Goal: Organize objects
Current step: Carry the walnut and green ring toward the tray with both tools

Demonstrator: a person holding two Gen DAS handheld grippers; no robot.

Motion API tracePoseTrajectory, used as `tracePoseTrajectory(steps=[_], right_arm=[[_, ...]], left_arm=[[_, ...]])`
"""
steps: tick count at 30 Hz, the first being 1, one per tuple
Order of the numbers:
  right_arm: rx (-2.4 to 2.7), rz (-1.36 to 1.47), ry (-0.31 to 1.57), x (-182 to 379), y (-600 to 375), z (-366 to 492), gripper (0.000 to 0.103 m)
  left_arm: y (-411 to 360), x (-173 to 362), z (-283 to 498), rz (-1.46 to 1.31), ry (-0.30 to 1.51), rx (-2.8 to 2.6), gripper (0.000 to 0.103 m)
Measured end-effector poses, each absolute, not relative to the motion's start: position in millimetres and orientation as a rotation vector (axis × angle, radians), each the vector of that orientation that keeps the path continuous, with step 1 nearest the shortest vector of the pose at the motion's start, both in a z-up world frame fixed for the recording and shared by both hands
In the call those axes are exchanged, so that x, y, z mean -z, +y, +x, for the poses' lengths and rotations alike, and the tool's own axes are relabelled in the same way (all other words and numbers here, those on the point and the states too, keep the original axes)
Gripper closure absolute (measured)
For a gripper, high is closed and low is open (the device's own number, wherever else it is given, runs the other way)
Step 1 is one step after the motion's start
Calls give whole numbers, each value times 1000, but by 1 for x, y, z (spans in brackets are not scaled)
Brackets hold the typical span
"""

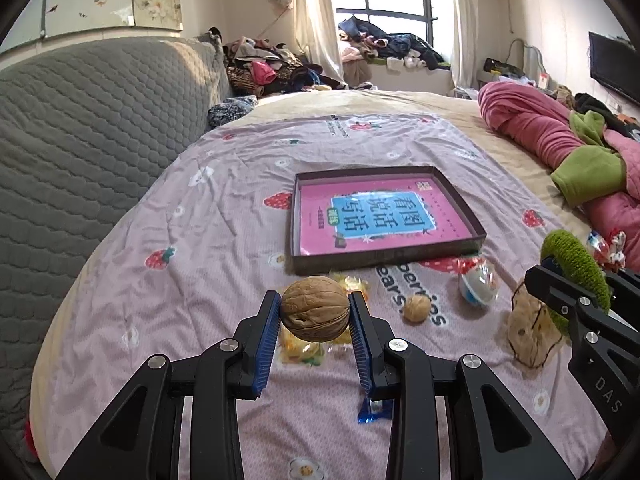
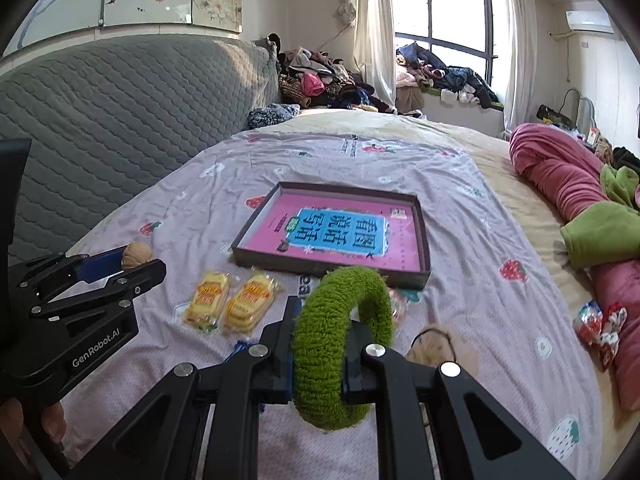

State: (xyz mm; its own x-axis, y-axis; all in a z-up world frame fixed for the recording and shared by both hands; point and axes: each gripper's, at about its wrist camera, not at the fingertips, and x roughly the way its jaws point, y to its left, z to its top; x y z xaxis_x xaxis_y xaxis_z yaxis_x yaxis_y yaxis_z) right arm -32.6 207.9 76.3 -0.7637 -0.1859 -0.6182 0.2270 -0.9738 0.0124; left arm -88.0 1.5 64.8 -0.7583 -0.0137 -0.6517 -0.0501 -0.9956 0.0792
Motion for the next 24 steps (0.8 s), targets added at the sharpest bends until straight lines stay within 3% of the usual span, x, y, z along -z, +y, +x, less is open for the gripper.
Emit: tracePoseTrajectory(steps=[24], right_arm=[[2824, 904, 107, -98, 228, -118, 87]], left_arm=[[30, -73, -176, -1090, 173, -2946, 68]])
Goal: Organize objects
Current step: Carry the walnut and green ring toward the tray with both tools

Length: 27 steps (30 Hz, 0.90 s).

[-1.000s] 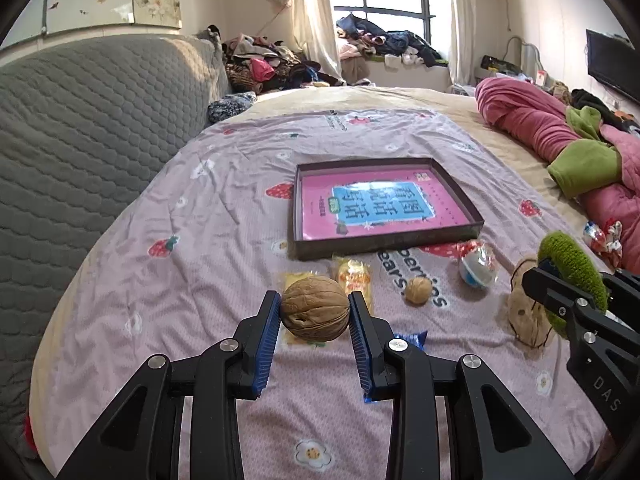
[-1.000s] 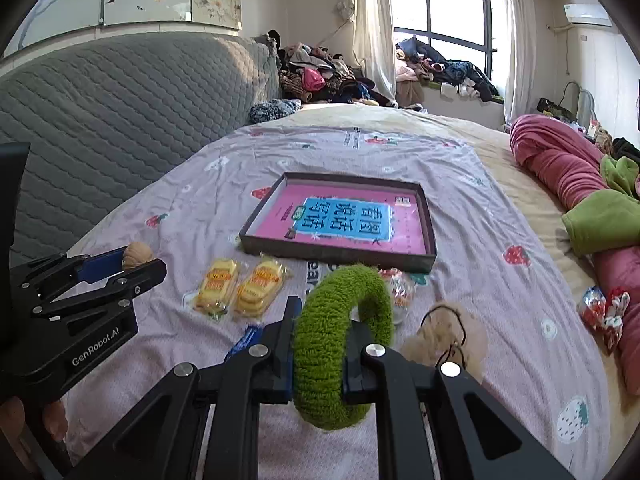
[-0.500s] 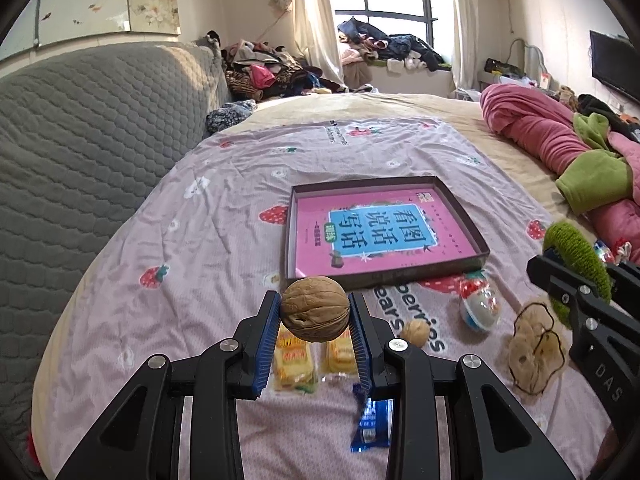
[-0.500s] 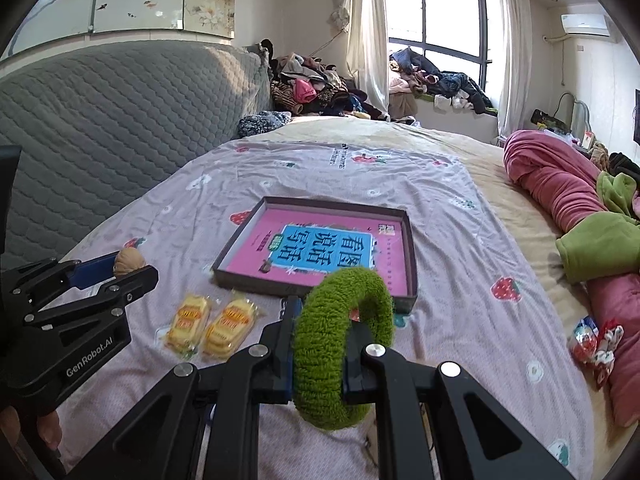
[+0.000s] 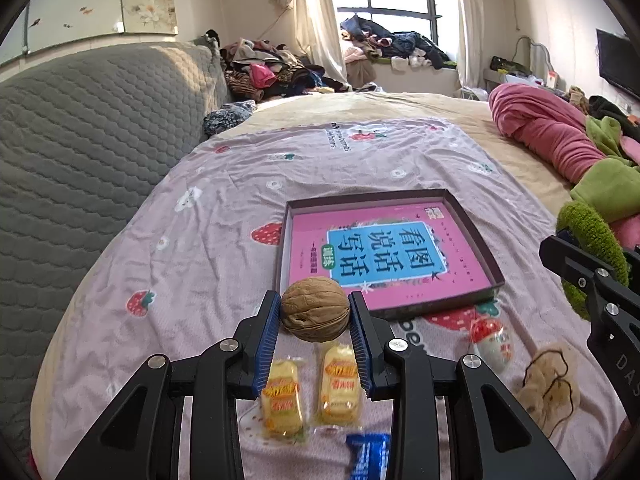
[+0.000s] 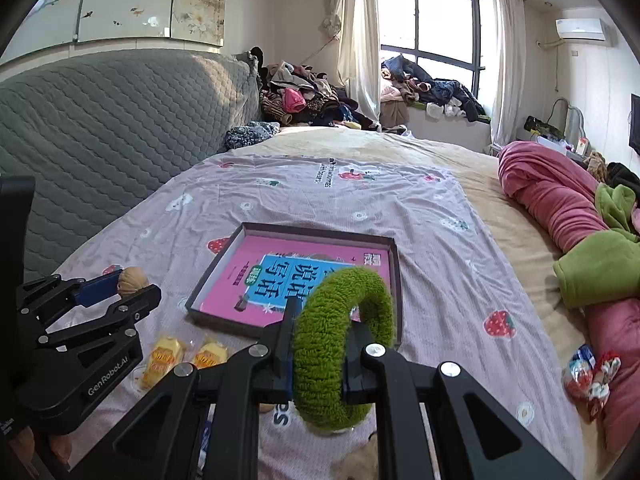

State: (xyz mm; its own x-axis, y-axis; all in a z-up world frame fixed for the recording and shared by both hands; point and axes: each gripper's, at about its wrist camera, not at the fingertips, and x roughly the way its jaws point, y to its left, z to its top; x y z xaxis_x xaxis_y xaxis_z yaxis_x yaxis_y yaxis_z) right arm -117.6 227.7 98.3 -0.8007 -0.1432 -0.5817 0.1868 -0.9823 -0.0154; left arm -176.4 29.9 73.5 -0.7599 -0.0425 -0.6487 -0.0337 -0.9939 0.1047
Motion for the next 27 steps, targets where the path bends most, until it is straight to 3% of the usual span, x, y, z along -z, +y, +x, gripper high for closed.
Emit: tracePoseTrajectory(steps=[27], right_arm=[[2833, 867, 250, -124, 225, -211, 87]], left_arm=[[40, -87, -268, 1064, -129, 2942, 68]])
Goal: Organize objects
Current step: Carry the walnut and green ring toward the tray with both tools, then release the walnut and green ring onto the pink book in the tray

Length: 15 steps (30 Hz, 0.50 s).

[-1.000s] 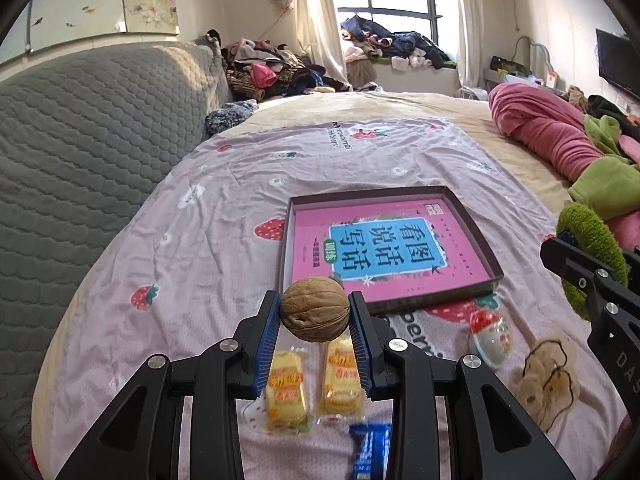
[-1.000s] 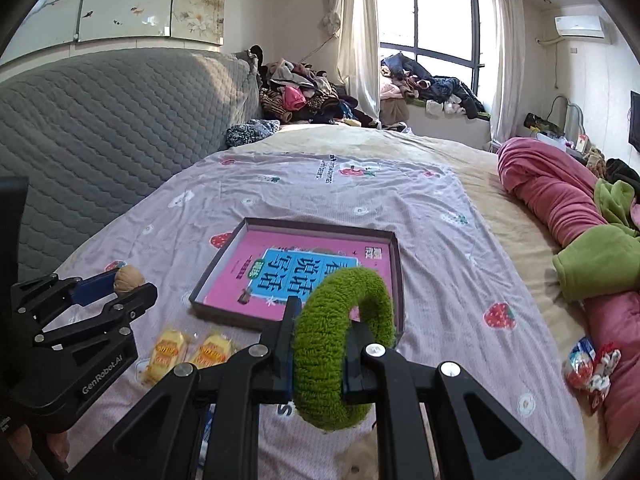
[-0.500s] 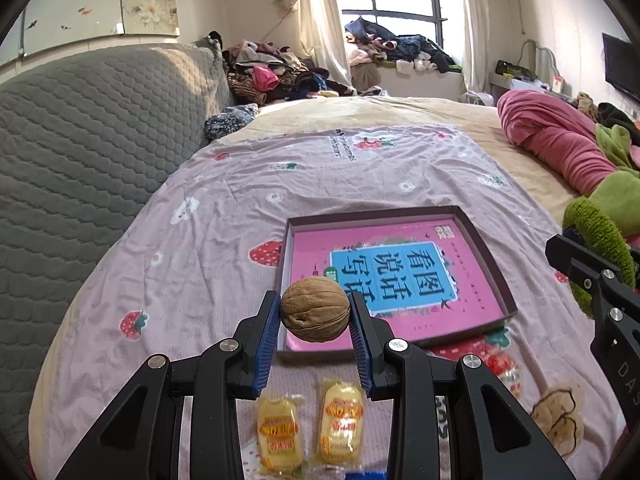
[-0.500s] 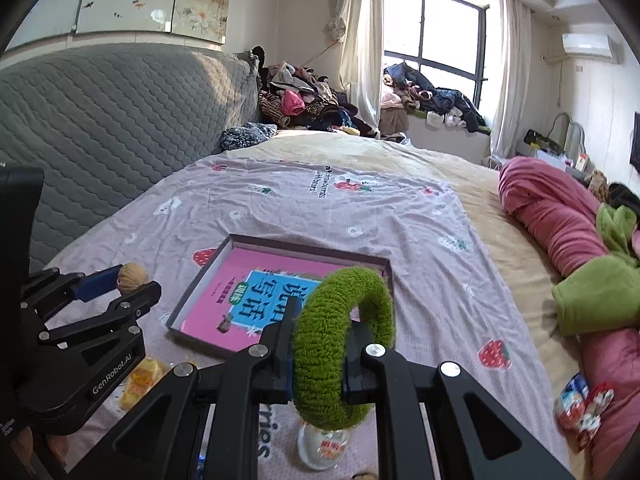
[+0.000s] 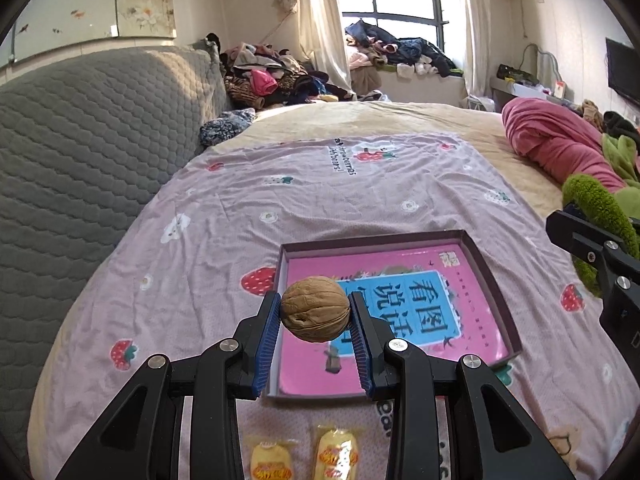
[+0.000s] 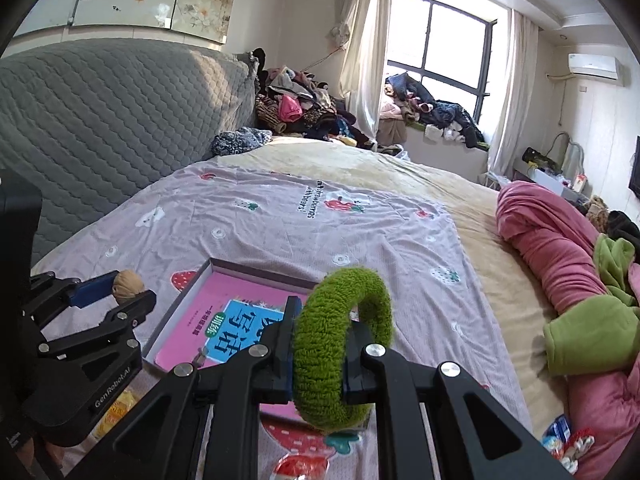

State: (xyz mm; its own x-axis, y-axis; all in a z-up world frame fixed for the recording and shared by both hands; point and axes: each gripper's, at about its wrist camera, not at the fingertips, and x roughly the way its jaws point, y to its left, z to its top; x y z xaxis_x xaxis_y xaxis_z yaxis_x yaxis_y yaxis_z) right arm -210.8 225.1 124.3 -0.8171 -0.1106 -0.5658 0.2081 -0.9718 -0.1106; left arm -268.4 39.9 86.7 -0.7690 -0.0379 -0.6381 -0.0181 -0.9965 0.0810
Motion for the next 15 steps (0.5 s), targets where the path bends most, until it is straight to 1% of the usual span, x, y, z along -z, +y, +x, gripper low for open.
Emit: tracePoseTrajectory(steps=[3, 9, 11, 15], right_arm=[[2792, 886, 205, -125, 233, -229, 87], [2790, 917, 258, -120, 241, -264, 87], [2782, 919, 262, -116, 242, -276, 87], [2764, 958, 312, -102, 238, -301, 87]], left_arm=[[39, -86, -281, 1075, -111, 2948, 68], [39, -80, -323, 1125, -99, 2933, 68], [38, -76, -338, 1143, -76, 2938, 68], [39, -65, -370, 1184, -87, 2908, 68]])
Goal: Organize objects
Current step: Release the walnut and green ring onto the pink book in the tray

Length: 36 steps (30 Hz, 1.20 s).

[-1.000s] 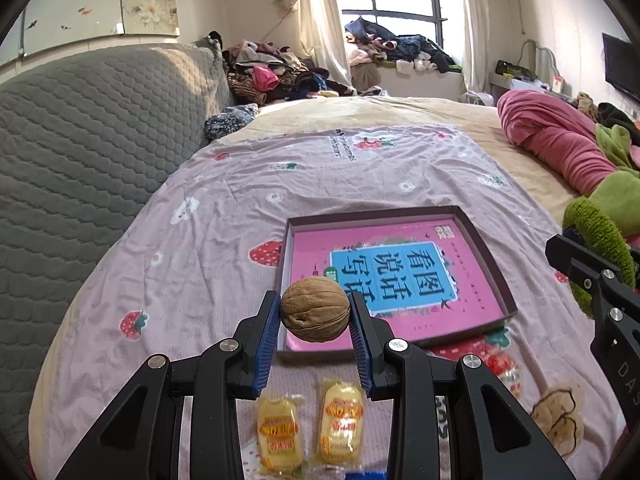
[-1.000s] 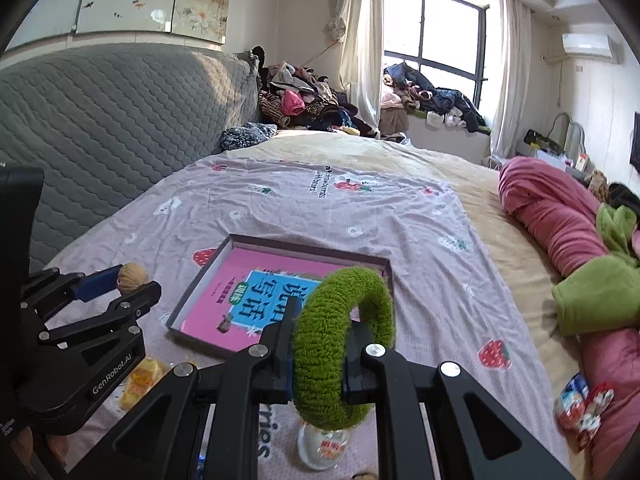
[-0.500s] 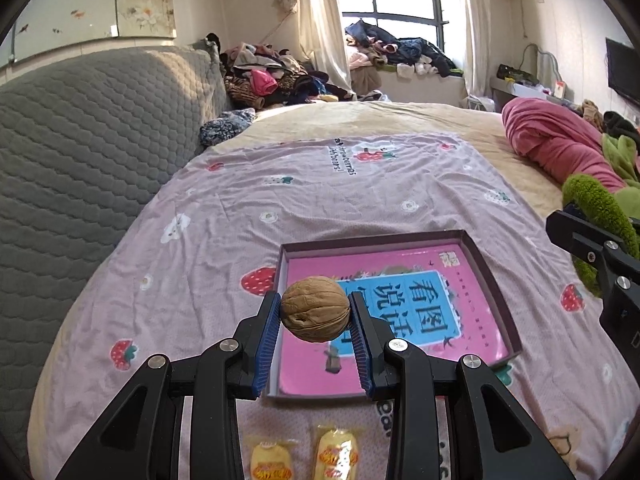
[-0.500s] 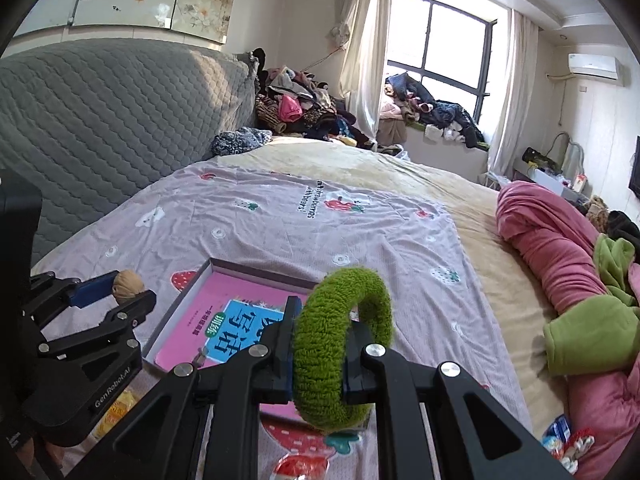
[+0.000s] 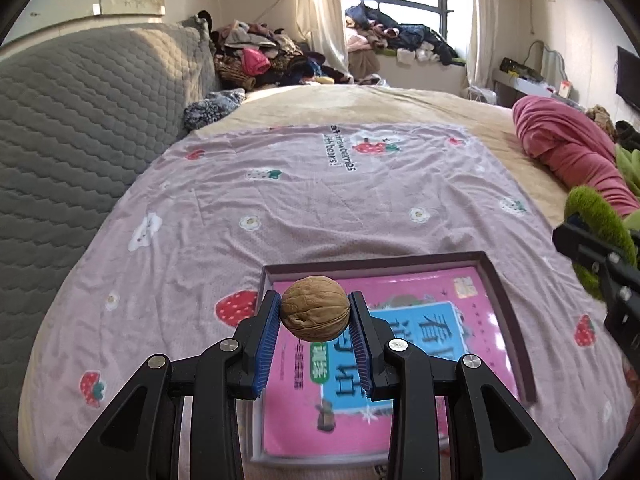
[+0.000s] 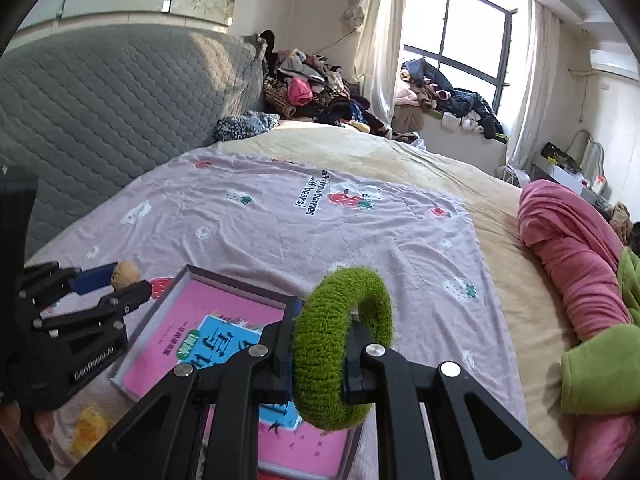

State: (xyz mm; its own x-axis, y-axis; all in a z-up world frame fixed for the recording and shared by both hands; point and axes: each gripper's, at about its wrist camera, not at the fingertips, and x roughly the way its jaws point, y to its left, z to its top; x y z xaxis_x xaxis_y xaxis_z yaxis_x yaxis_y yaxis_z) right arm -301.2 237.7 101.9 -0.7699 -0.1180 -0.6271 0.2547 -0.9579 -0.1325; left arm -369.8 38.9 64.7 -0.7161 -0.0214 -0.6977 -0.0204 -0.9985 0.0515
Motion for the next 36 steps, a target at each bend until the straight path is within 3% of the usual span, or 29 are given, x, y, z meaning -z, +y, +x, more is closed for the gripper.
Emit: tracePoseTrajectory(steps=[19, 36], right_arm=[[2567, 1256, 259, 8, 238, -384, 87], [2468, 1397, 256, 55, 227, -413, 87]], left_arm=[[51, 21, -449, 1426, -132, 2812, 68], [46, 56, -476, 1453, -180, 2753, 67]])
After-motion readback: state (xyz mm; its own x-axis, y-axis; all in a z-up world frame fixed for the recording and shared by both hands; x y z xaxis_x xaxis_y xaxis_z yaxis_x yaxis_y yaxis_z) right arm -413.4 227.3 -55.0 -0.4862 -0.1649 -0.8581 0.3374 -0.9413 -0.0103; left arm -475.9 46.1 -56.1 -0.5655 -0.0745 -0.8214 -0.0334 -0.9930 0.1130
